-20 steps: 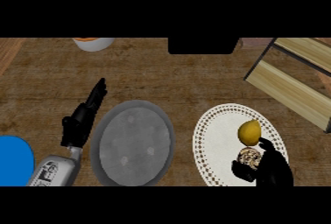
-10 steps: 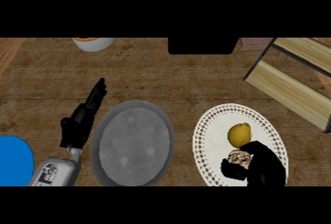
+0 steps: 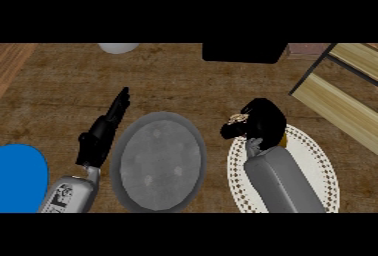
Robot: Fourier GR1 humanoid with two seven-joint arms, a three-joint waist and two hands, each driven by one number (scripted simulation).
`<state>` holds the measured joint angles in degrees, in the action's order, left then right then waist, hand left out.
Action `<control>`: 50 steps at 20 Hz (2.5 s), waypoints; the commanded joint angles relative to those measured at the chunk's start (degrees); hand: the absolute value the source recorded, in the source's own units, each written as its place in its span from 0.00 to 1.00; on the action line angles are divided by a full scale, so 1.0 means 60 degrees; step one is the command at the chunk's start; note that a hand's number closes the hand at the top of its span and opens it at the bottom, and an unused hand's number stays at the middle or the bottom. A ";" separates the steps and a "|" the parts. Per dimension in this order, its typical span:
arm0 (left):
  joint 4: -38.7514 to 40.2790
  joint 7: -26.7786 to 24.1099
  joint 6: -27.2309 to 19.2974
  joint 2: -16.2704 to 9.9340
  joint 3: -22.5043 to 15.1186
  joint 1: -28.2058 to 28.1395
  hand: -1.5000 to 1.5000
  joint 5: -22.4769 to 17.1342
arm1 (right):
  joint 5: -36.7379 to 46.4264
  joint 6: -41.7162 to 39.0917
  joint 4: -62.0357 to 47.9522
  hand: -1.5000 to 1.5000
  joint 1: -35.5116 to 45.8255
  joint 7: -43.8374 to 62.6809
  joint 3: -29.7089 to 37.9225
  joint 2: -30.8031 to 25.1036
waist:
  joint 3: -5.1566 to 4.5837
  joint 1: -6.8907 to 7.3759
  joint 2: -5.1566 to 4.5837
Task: Pick the cupcake from the placemat and place it in the tiered shelf
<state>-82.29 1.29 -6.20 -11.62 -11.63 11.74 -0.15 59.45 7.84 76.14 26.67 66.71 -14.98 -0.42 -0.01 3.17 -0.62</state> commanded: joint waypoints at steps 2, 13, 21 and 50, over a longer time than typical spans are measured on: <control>0.0057 0.0117 -0.0065 0.0120 -0.0110 0.0083 0.50 0.0166 | -0.0121 0.1997 -0.1093 1.00 0.2086 0.1544 0.0079 0.0066 | 0.0007 0.0027 0.0016; 0.0529 -0.0059 -0.0139 0.0282 0.0112 0.0312 0.50 0.0182 | 0.2123 0.3000 -0.1058 1.00 0.4106 0.2644 0.0144 0.0065 | -0.0013 -0.0290 0.0111; 0.0461 -0.0215 0.0084 0.0147 0.0338 -0.0055 0.50 -0.0050 | 0.4580 0.0899 -0.0992 1.00 0.5669 0.3044 0.1483 0.0066 | -0.0016 -0.0527 0.0174; 0.0179 -0.0520 0.0310 0.0188 0.0672 -0.0408 0.50 0.0188 | 0.7542 -0.1636 -0.0943 1.00 0.7142 -0.0013 0.4911 -0.1848 | -0.0007 -0.0469 0.0102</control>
<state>-82.04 0.46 -5.64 -9.93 -8.83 9.85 1.69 102.62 1.56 72.59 67.88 62.23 14.29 -10.08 -0.02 0.17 0.06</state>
